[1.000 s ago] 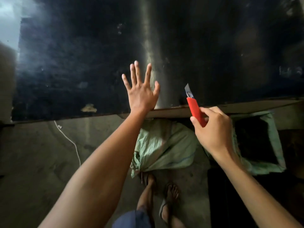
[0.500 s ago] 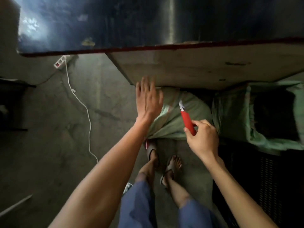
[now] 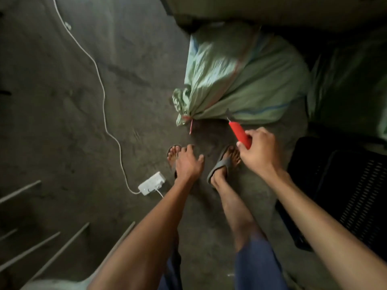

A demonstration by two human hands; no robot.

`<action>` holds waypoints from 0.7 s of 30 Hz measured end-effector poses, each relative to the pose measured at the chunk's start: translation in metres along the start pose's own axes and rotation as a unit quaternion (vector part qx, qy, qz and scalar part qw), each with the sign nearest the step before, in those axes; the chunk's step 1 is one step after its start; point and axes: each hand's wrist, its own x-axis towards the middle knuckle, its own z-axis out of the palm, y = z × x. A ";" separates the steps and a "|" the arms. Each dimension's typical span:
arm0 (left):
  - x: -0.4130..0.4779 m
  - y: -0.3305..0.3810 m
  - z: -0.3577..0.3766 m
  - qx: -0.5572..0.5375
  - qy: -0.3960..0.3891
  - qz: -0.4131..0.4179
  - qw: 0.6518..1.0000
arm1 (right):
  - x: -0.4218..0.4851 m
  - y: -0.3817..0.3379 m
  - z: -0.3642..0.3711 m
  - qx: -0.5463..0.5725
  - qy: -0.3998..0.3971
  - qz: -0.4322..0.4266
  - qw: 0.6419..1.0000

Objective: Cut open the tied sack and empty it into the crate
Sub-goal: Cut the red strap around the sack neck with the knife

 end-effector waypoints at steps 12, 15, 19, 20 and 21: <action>0.246 -0.030 0.143 -0.423 -0.020 -0.166 0.890 | 0.125 0.044 0.151 -0.092 -0.030 -0.152 0.984; 0.289 -0.022 0.167 -0.507 0.020 -0.147 0.849 | 0.153 0.047 0.165 -0.096 -0.020 -0.192 0.976; 0.336 -0.009 0.189 -0.621 -0.005 -0.150 0.769 | 0.183 0.046 0.170 -0.105 -0.009 -0.249 0.963; 0.340 -0.005 0.187 -0.644 -0.009 -0.150 0.750 | 0.187 0.045 0.168 -0.108 -0.009 -0.261 0.959; 0.337 0.001 0.180 -0.666 -0.010 -0.139 0.732 | 0.191 0.043 0.164 -0.109 -0.011 -0.271 0.956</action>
